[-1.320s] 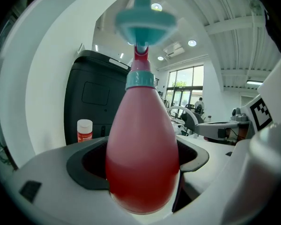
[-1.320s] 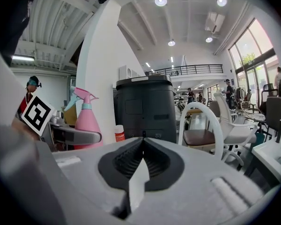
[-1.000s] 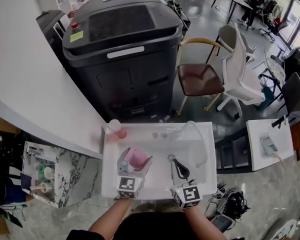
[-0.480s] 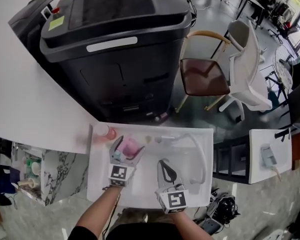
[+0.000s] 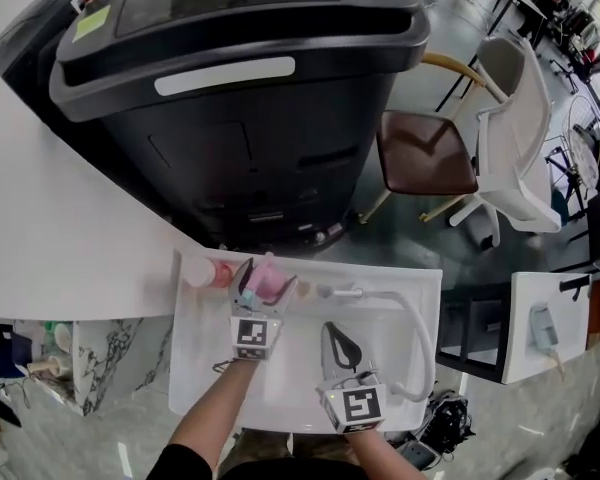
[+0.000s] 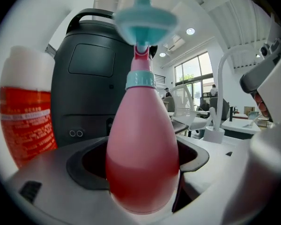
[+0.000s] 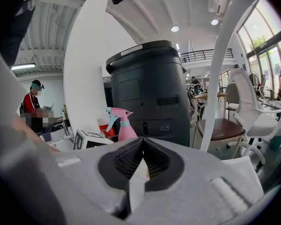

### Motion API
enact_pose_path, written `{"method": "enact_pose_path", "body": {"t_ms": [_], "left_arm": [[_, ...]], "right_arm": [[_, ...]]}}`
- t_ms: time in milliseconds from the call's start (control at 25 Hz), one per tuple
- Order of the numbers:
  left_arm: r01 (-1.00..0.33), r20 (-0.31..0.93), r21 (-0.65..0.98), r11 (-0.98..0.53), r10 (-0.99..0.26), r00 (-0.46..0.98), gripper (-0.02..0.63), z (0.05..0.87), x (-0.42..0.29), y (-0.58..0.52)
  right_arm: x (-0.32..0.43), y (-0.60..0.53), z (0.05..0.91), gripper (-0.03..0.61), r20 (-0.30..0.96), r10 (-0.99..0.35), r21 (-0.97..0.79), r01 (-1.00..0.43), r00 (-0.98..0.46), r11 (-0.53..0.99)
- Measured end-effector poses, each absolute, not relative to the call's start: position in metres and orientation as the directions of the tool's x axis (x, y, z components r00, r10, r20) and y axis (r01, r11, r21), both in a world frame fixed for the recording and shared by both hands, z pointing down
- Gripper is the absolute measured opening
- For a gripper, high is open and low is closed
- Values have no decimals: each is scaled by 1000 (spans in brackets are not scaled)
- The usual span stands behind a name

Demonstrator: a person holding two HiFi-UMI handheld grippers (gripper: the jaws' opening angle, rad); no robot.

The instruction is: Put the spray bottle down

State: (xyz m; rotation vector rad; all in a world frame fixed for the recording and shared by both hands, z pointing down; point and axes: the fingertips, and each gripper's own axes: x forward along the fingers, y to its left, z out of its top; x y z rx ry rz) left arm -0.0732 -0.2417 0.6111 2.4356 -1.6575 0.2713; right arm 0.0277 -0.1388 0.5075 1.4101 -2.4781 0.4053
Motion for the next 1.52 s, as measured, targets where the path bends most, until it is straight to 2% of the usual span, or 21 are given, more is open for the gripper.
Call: {"method": "enact_pose_path", "body": {"t_ms": [160, 480, 880, 1160, 1520], "left_arm": [[-940, 238, 66, -335, -909, 341, 413, 623, -70, -255], [-942, 213, -12, -335, -922, 324, 413, 626, -68, -248], [-959, 287, -10, -284, -919, 269, 413, 656, -72, -230], [-944, 237, -50, -326, -922, 306, 414, 652, -70, -237], [-947, 236, 27, -319, -919, 316, 414, 658, -75, -230]], "right_arm": [[33, -149, 513, -2, 377, -788, -96, -866, -487, 490], [31, -163, 529, -2, 401, -768, -77, -853, -500, 515], [20, -160, 542, -2, 418, -752, -88, -846, -510, 525], [25, -154, 546, -2, 415, -762, -91, -857, -496, 508], [36, -149, 547, -2, 414, -764, -98, -858, -495, 503]]}}
